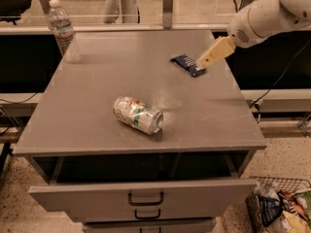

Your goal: Move rxbar blueberry near water bottle

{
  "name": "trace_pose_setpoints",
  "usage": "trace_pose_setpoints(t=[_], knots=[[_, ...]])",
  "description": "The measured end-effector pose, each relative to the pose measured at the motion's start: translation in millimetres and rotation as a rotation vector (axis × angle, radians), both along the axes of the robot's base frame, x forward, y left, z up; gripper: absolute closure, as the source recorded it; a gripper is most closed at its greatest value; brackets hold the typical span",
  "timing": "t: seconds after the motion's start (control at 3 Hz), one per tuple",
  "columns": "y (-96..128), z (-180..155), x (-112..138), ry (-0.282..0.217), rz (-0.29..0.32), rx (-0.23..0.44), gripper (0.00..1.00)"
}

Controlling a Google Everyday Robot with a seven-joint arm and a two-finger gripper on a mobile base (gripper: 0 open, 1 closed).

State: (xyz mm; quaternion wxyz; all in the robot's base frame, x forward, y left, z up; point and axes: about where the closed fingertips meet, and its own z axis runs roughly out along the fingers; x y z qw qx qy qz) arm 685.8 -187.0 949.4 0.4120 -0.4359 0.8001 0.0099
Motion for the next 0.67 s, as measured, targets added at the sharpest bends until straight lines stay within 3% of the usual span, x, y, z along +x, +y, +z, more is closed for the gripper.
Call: trace_pose_setpoints(t=[0.33, 0.67], knots=[[22.6, -14.2, 27.2, 0.006, -0.082, 0.17, 0.0], [36.0, -33.0, 52.1, 0.014, -0.181, 0.28, 0.0]])
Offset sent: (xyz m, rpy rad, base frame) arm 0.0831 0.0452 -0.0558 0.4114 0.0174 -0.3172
